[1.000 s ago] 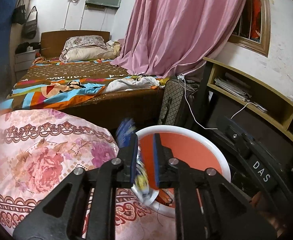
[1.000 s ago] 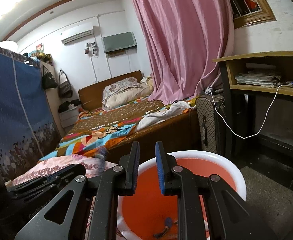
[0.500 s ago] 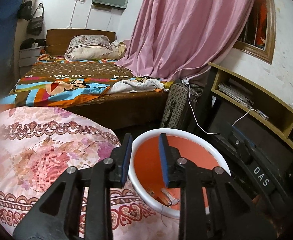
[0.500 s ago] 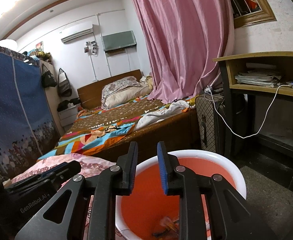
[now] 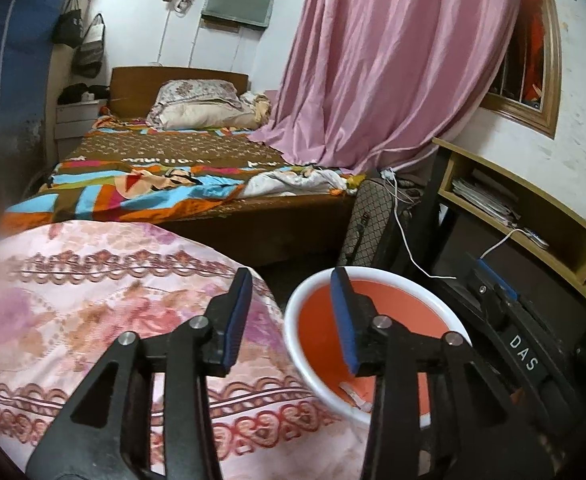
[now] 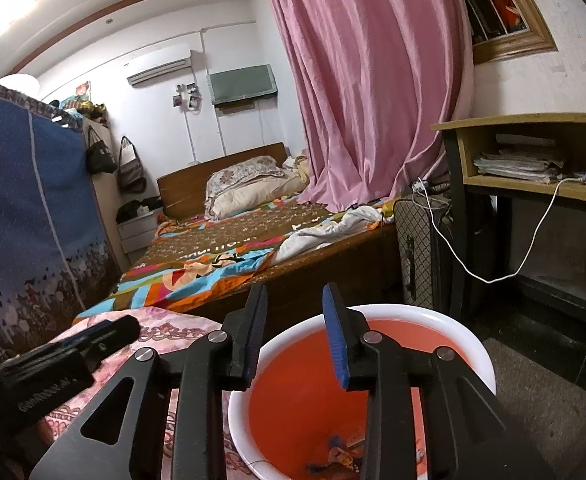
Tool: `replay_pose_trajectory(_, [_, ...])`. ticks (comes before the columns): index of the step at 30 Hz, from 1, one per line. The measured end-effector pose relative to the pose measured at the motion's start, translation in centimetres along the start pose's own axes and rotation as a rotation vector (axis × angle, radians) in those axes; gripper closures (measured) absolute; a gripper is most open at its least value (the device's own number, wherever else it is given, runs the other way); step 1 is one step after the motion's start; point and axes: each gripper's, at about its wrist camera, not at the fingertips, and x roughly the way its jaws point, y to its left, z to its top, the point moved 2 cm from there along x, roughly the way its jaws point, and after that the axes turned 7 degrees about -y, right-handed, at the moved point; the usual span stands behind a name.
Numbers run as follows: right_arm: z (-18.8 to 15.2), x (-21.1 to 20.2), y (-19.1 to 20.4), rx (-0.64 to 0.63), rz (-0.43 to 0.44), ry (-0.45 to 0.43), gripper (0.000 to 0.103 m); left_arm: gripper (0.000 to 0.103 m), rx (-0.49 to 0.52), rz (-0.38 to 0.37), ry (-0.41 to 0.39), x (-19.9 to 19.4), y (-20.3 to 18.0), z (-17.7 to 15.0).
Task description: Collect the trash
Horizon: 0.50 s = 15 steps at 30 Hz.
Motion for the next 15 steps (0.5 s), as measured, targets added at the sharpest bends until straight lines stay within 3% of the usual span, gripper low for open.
replay_pose_trajectory(6, [0.1, -0.2, 1.2, -0.024, 0.017, -0.02, 0.066, 0.066, 0.004, 0.053, -0.031, -2.0, 2.1, 0.7])
replay_pose_trajectory(15, [0.5, -0.7, 3.4, -0.055, 0.046, -0.061, 0.057, 0.063, 0.014, 0.12, -0.047, -4.2, 5.1, 1.3])
